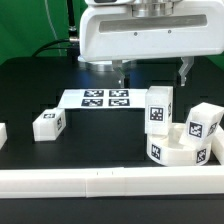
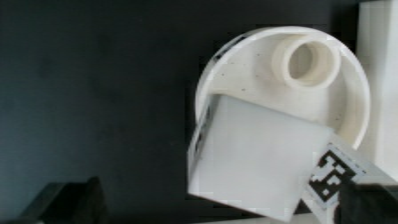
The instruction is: Assemble stool
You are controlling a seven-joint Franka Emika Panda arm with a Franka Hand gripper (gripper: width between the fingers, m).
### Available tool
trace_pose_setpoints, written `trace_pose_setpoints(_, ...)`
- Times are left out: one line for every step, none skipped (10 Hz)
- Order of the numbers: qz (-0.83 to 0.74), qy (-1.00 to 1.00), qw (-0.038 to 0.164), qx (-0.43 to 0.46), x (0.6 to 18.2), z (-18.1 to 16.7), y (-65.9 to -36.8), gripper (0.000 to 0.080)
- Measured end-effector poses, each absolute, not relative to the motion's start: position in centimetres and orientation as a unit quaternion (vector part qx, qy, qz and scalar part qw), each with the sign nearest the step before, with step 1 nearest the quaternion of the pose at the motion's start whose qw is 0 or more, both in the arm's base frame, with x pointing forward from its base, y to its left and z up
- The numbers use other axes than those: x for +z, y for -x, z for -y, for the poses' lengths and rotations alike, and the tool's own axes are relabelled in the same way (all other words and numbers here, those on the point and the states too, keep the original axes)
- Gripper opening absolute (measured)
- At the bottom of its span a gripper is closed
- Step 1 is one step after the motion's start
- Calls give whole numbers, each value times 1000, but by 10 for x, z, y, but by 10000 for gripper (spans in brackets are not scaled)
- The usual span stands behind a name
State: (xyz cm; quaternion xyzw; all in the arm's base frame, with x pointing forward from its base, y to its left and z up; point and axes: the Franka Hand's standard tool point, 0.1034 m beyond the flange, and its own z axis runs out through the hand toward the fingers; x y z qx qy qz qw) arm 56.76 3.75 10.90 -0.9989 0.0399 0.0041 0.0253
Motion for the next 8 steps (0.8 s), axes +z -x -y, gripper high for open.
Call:
trace_pose_setpoints(-40,999,25,4,109,-37,-568,649)
trace_pose_setpoints(-45,999,25,4,109,-38,-568,649)
trace_pose_setpoints(-86,996,26,3,109,-38,-568,649)
trace_pose_setpoints(-153,988,32,-4,109,-38,-570,649)
trace_pose_setpoints(-202,978,42,1,107,-38,-568,649)
trace_pose_setpoints(-249,967,46,3,107,-40,-568,649)
trace_pose_setpoints(-276,960,46,5,107,-41,-568,649)
trace_pose_setpoints(-290,956,46,5,107,-41,-568,649)
